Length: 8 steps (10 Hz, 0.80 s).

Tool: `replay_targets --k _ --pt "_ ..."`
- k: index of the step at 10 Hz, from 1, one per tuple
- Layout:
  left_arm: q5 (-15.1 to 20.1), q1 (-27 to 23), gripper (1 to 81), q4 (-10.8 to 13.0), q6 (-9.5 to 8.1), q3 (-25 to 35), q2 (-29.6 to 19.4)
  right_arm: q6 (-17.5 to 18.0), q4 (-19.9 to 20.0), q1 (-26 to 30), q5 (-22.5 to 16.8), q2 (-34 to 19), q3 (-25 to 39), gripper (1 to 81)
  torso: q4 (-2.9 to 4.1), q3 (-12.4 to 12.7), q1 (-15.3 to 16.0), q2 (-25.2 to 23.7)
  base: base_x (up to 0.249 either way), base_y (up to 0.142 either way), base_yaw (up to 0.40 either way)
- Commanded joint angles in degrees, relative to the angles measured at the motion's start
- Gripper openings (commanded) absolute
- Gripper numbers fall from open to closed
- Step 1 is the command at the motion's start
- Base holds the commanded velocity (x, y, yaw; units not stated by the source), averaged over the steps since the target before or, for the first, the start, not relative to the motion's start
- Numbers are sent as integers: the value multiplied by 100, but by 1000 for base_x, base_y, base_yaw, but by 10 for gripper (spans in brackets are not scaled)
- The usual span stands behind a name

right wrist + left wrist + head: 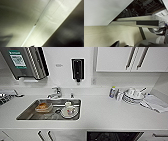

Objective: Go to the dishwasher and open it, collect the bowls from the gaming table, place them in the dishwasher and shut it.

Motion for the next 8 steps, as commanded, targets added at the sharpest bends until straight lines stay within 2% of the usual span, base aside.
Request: replay_targets --k 1,5,8 --pt "261 -396 811 21 26 154 -212 -586 -647 320 -1423 346 -157 811 0 -2 2 0 -102 0 0" --pt "261 -388 811 21 26 145 -195 -577 -647 268 -1432 451 -166 811 0 -2 0 -2 -102 0 0" --pt "252 -300 811 39 35 110 -177 -577 -708 101 -1432 926 -359 811 0 -4 5 0 -103 0 0"
